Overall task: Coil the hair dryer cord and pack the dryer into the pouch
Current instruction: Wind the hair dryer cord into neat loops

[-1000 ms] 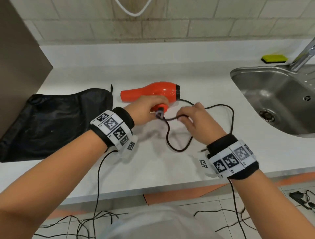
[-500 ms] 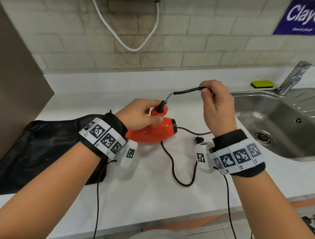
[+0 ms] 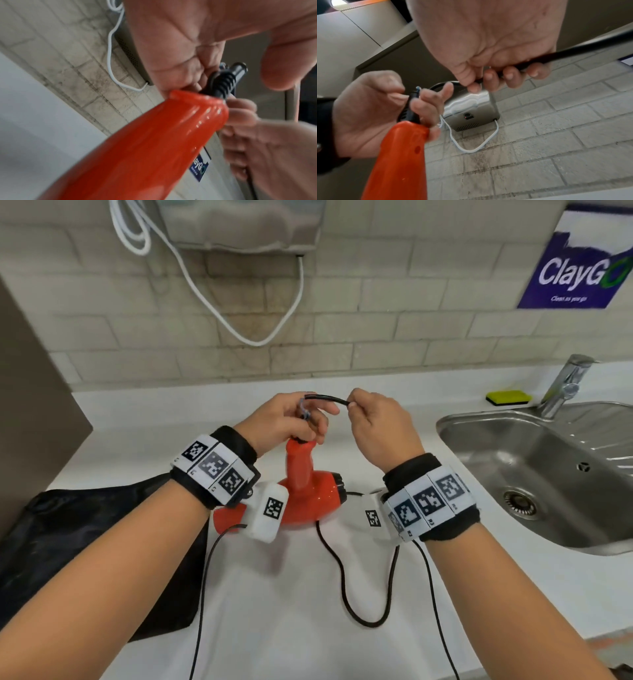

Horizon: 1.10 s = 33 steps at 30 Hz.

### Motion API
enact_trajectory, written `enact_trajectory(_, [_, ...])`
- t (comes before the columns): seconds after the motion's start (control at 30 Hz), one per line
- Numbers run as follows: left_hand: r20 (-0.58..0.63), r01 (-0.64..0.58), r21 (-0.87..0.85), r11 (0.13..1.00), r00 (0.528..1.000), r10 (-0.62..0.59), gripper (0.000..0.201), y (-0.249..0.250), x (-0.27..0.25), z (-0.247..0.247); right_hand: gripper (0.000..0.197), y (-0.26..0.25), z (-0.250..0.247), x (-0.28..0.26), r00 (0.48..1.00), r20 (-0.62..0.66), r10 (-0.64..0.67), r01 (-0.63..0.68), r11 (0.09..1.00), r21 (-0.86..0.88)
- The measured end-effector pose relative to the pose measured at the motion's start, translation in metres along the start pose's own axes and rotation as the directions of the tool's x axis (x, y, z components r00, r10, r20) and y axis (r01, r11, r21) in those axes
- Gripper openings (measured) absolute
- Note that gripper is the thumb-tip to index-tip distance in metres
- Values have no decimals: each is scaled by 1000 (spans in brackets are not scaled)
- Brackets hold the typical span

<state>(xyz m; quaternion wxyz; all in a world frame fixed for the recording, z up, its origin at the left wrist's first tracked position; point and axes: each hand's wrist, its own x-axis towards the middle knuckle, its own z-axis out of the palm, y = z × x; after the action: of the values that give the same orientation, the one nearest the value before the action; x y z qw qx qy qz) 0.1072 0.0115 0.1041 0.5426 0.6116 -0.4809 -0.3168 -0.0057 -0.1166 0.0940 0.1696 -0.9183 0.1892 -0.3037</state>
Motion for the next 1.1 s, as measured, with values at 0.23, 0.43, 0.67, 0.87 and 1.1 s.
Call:
enact_trajectory(0.23, [130, 233, -95, 968, 967, -220, 41, 21, 21, -10, 22, -2, -10, 19, 993, 101, -62, 66, 997, -38])
enact_trajectory(0.43, [91, 276, -268, 923, 961, -261, 33, 19, 27, -7, 22, -3, -3, 26, 1000, 22, 17, -20, 986, 164])
enact_trajectory(0.67, [-196, 56, -550, 833, 961, -194, 29, 12, 33, -12, 28, 22, 34, -5, 951, 286, 118, -156, 981, 116])
enact_trajectory(0.87, [-422, -81, -578, 812, 882, -212, 33, 5, 38, -17, 29, 26, 42, -44, 810, 581, 81, -46, 996, -75])
enact_trajectory(1.1, [-391, -33, -355, 934, 913, -117, 33, 9, 33, -6, 26, 2, 12, -32, 881, 374, -291, 371, 914, -163])
